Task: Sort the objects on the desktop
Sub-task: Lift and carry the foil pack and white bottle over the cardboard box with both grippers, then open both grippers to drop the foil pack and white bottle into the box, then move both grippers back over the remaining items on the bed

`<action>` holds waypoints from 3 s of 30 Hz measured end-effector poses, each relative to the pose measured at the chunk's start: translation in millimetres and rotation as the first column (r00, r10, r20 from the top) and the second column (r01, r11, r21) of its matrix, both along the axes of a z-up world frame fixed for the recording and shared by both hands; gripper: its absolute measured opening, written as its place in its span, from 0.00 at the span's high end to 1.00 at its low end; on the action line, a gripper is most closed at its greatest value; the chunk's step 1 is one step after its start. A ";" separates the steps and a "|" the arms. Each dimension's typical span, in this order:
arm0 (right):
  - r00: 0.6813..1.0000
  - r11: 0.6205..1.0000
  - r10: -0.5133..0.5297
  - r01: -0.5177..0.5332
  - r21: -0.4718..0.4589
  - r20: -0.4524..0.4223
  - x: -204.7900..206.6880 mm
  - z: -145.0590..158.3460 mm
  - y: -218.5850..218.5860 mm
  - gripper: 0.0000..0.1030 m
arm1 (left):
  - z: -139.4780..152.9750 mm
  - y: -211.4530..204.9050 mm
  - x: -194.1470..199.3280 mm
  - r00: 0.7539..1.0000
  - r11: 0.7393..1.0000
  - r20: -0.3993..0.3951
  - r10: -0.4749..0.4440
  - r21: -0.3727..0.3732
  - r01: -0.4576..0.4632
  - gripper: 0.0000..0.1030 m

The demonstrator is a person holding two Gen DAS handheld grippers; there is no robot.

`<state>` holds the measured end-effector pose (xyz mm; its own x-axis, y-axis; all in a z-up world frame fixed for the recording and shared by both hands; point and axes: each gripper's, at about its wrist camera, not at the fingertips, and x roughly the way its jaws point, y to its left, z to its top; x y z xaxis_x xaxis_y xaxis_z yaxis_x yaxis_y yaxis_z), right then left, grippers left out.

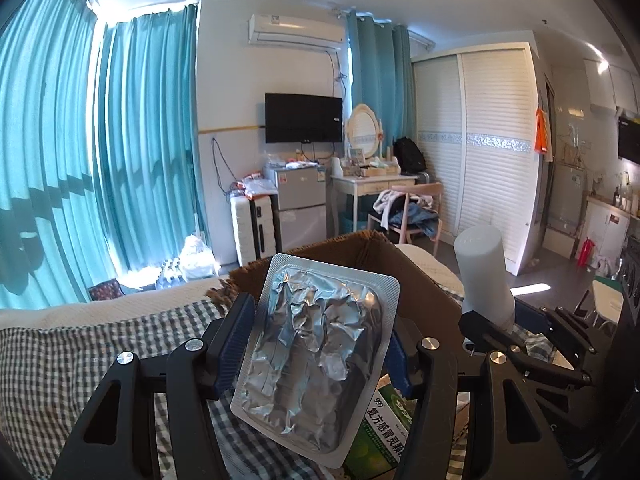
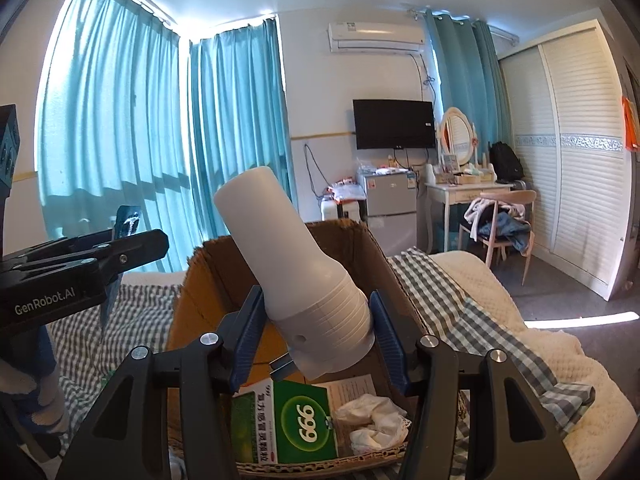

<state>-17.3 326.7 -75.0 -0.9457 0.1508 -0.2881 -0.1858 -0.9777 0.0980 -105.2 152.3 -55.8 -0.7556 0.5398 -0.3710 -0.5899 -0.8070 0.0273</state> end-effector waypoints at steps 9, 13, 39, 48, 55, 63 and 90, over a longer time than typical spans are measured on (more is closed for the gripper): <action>0.996 1.000 -0.020 0.021 -0.011 0.087 -22.5 -25.1 16.8 0.49 | -27.7 25.7 -27.3 0.996 0.999 0.080 -0.042 -0.024 0.044 0.41; 0.990 0.999 -0.035 0.038 -0.019 0.134 -31.7 -37.4 25.1 0.49 | -36.5 38.0 -36.0 0.994 0.997 0.094 -0.057 -0.052 0.062 0.41; 0.996 0.997 -0.072 0.071 0.022 0.048 -6.3 -7.1 16.5 0.23 | -3.8 5.6 -32.7 0.996 0.999 0.090 -0.016 0.038 0.012 0.29; 0.997 0.996 -0.064 0.067 0.061 -0.043 15.0 19.6 -4.3 0.09 | 27.7 -42.6 -12.3 0.997 0.993 0.043 0.070 0.093 -0.074 0.14; 0.992 0.994 -0.044 0.055 0.096 -0.119 34.2 41.3 -26.5 0.00 | 46.8 -87.9 10.2 0.987 0.981 0.005 0.160 0.114 -0.159 0.00; 0.989 0.982 0.005 0.023 0.186 -0.150 42.4 56.8 -65.9 0.00 | 62.4 -145.6 33.7 0.960 0.950 -0.017 0.281 0.149 -0.275 0.00; 0.960 0.934 0.268 -0.239 0.267 -0.079 1.1 16.8 -176.3 0.00 | -4.4 -257.4 -4.6 0.853 0.852 0.046 0.520 0.047 -0.522 0.00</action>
